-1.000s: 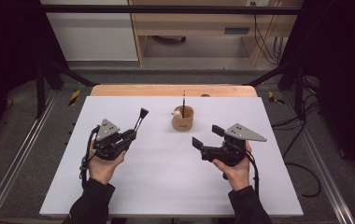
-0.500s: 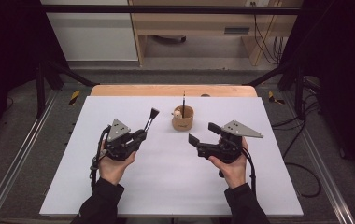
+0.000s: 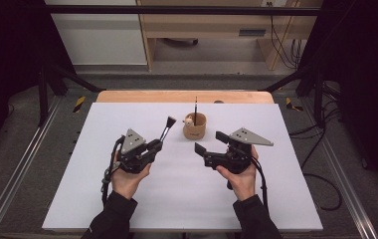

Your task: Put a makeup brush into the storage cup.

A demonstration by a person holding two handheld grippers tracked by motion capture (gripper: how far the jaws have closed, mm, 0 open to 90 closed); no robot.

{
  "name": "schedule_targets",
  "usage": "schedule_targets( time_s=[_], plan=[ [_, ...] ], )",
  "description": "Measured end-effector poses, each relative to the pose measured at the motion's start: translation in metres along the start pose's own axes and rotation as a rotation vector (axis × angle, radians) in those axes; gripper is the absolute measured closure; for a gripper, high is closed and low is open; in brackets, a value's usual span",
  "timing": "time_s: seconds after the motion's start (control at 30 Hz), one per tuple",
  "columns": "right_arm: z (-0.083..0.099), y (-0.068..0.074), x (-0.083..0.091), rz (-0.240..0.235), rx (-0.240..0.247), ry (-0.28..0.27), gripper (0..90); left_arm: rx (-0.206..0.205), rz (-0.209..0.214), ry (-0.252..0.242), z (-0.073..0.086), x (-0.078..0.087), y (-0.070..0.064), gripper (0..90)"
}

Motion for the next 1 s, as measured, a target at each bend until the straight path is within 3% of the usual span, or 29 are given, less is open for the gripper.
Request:
schedule_targets(
  time_s=[0.5,1.0],
  plan=[
    [0.004,0.004,-0.007,-0.024,-0.038,0.015,15.2,-0.028,0.017,-0.008,0.0,-0.008,-0.018,79.0],
    [0.01,0.006,-0.012,-0.045,-0.083,0.03,17.0,-0.019,0.056,-0.035,0.003,-0.019,-0.041,79.0]
  ],
)
Point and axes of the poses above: each handheld gripper's, and its own axes: x roughly backward along the jaws, z roughly out of its underside, y roughly to its left, the point moved 5 cm from there along -x, roughly forward along the jaws, and after that the axes turned 1 degree about y, right-handed, at the moved point
